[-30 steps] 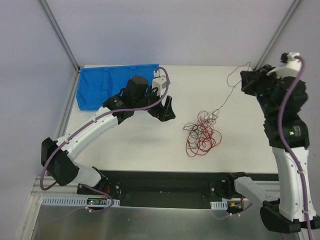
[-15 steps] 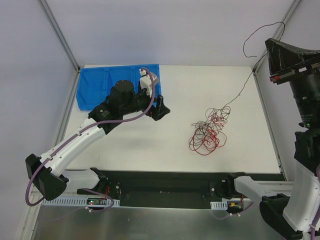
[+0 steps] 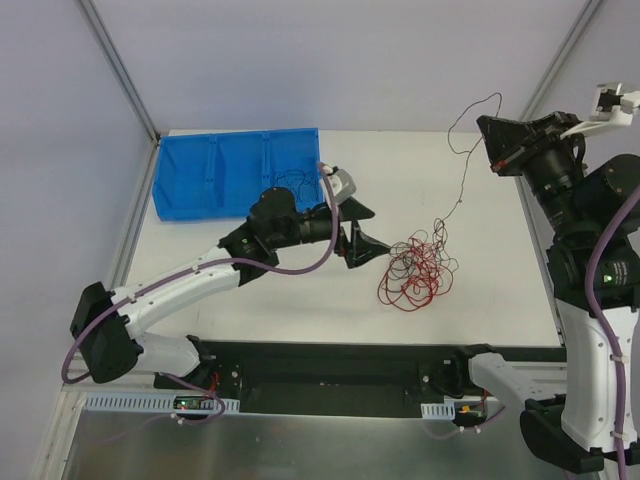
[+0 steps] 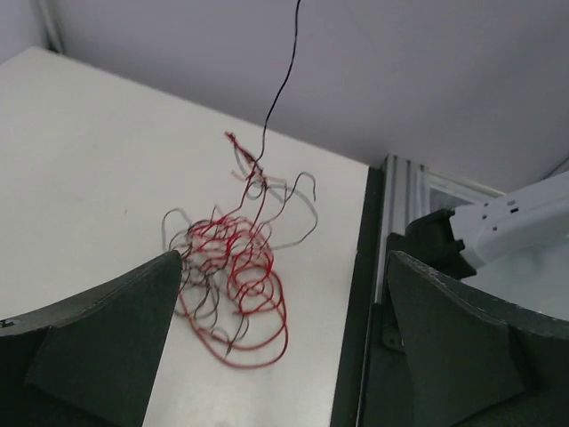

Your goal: Untangle the cables

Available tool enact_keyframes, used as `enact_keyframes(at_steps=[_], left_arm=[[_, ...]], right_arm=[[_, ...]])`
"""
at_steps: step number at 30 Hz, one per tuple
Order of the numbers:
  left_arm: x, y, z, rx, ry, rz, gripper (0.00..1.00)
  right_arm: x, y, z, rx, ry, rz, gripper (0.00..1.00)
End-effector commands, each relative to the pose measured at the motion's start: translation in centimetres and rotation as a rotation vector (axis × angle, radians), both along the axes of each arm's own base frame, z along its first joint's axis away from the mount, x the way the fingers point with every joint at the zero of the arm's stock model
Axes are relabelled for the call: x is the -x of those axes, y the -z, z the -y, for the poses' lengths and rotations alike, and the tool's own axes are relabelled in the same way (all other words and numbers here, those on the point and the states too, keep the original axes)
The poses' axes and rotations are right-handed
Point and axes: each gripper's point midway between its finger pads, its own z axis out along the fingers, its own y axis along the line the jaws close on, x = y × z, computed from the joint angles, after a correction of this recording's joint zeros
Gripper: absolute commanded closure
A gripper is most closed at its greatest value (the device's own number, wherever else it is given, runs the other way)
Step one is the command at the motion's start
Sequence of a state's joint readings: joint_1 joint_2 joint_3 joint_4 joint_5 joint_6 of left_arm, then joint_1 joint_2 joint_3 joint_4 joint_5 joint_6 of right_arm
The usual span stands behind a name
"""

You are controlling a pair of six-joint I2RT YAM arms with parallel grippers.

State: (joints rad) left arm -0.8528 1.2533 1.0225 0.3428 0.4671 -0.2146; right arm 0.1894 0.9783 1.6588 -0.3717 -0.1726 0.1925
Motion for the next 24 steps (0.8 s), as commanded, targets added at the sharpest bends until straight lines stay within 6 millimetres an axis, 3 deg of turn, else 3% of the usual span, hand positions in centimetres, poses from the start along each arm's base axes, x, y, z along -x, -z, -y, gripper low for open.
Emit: enact_keyframes(at_steps=[1, 4, 7, 10, 13, 17, 19, 22, 24], left_arm=[[-0.8, -6.2, 4.8, 0.209, 0.014, 0.150, 0.01], [-1.3, -6.6, 7.9, 0.262, 0.044, 0.152, 0.01], [-1.9, -5.7, 11.6, 0.273, 0.078, 0.141, 0.02], [-4.8, -1.6, 15.1, 0.216, 0.028, 0.044, 0.11], [-8.1, 4.9, 16.9, 0.043, -0.050, -0.027, 0.34], [-12.4, 14.5, 14.7, -0.156, -0.169, -0.099, 0.52], [-13.9, 17.8, 12.8, -0.215, -0.208, -0.142, 0.55], [-14.2, 20.7, 11.4, -0.277, -0.209, -0.171, 0.58], [-13.8, 21.5, 10.9, -0.297, -0.200, -0.174, 0.59]], right_arm=[[3.4, -4.3, 0.3, -0.078, -0.023, 0.117, 0.99], [3.9, -4.6, 0.0, -0.106, -0.045, 0.118, 0.99], [4.3, -5.3, 0.1, -0.135, -0.048, 0.125, 0.99], [4.8, -6.6, 0.1, -0.169, -0.061, 0.141, 0.99], [5.6, -9.0, 0.2, -0.198, -0.068, 0.178, 0.99], [7.1, -13.7, 0.9, -0.247, -0.058, 0.263, 0.99], [8.5, -16.6, 1.4, -0.276, -0.056, 0.338, 0.99], [10.1, -19.7, 2.2, -0.309, -0.040, 0.426, 0.99], [11.1, -21.1, 2.7, -0.329, -0.035, 0.485, 0.99]])
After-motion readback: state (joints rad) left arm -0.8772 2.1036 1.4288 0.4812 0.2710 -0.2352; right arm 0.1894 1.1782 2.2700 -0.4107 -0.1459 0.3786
